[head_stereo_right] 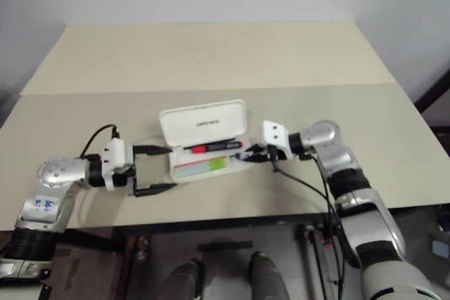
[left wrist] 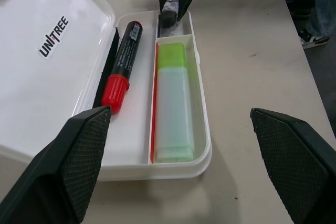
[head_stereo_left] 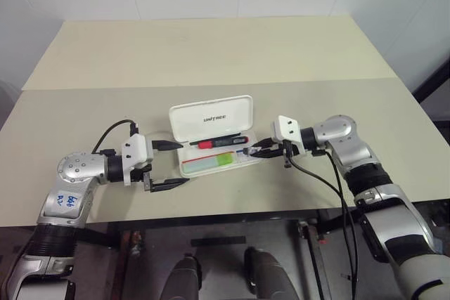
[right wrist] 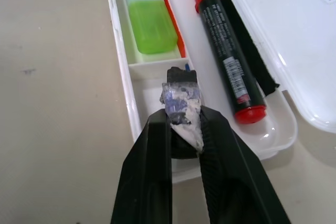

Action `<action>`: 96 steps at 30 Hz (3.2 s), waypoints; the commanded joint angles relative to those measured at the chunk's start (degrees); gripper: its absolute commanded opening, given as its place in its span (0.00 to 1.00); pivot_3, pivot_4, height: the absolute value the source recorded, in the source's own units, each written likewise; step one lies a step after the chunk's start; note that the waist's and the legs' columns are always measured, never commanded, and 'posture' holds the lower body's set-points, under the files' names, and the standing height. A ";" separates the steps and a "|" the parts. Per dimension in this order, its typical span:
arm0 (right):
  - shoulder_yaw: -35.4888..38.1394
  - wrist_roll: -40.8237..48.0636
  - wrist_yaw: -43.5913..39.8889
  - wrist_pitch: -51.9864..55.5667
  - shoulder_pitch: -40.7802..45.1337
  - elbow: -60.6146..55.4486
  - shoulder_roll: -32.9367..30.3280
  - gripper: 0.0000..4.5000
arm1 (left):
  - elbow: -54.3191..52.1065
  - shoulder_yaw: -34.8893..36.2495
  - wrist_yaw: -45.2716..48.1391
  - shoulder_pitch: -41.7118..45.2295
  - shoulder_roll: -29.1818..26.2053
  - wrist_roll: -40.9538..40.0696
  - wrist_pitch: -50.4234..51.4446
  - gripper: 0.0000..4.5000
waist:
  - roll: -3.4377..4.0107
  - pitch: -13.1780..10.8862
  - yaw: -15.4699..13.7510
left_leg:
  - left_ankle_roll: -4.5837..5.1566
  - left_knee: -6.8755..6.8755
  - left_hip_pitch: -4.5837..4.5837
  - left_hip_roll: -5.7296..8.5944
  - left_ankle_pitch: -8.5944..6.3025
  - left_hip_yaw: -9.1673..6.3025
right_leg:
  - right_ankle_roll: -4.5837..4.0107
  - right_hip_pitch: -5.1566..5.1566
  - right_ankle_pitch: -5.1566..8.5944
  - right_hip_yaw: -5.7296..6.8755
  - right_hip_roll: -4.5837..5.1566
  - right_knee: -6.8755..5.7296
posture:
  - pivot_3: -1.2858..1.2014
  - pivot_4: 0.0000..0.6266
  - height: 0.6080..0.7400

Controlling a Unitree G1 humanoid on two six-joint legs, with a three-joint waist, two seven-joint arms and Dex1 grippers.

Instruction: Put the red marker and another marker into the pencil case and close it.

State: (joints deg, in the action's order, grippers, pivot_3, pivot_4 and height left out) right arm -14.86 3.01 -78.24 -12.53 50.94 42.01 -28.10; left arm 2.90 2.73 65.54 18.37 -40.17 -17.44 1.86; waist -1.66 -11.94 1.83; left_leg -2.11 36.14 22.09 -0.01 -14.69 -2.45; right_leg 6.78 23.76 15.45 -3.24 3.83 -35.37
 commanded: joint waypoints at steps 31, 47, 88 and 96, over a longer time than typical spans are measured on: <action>24.87 16.55 15.70 22.30 -36.10 -50.09 -13.79 1.00 | -1.71 6.50 -3.92 -0.30 1.40 -7.23 3.67 0.66 | 0.07 -0.04 -0.05 | 0.01 0.01 0.02 0.13 -0.01 -0.02 | 0.00 -0.06 0.02 0.10 0.20 0.06 | 0.52 0.24 1.00; 21.09 16.03 19.15 21.94 -35.40 -50.97 -12.85 1.00 | -7.31 14.01 -20.88 -0.78 9.10 -10.49 6.92 0.01 | 0.05 -0.04 -0.30 | 0.03 0.06 0.02 0.13 0.00 -0.01 | 0.08 -0.07 -0.02 0.04 0.20 0.07 | 0.52 0.24 1.00; 21.59 17.17 27.33 25.40 -39.95 -59.62 -11.78 1.00 | 21.50 -5.68 -0.83 19.85 13.34 4.28 -12.53 0.01 | 0.04 0.00 -1.89 | 0.06 0.16 0.08 0.26 0.03 -0.06 | 0.29 -0.29 -0.14 0.03 0.17 0.38 | 0.52 0.24 1.00; 22.74 17.42 31.03 26.41 -42.95 -63.36 -11.23 1.00 | 21.43 -12.56 0.96 21.46 15.40 8.93 -11.55 0.01 | 0.03 0.00 -1.81 | 0.07 0.12 0.10 0.22 0.03 -0.09 | 0.27 -0.23 -0.13 0.02 0.12 0.37 | 0.52 0.24 1.00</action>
State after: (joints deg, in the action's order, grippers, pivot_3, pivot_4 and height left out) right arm 5.65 19.47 -48.38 13.89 8.31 -18.46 -39.76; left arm 25.46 -8.62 66.40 38.36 -25.37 -9.24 -9.50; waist -1.63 -11.94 0.01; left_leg -2.03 36.28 22.20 0.22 -14.67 -2.54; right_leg 7.06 23.52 15.32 -3.22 3.94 -35.00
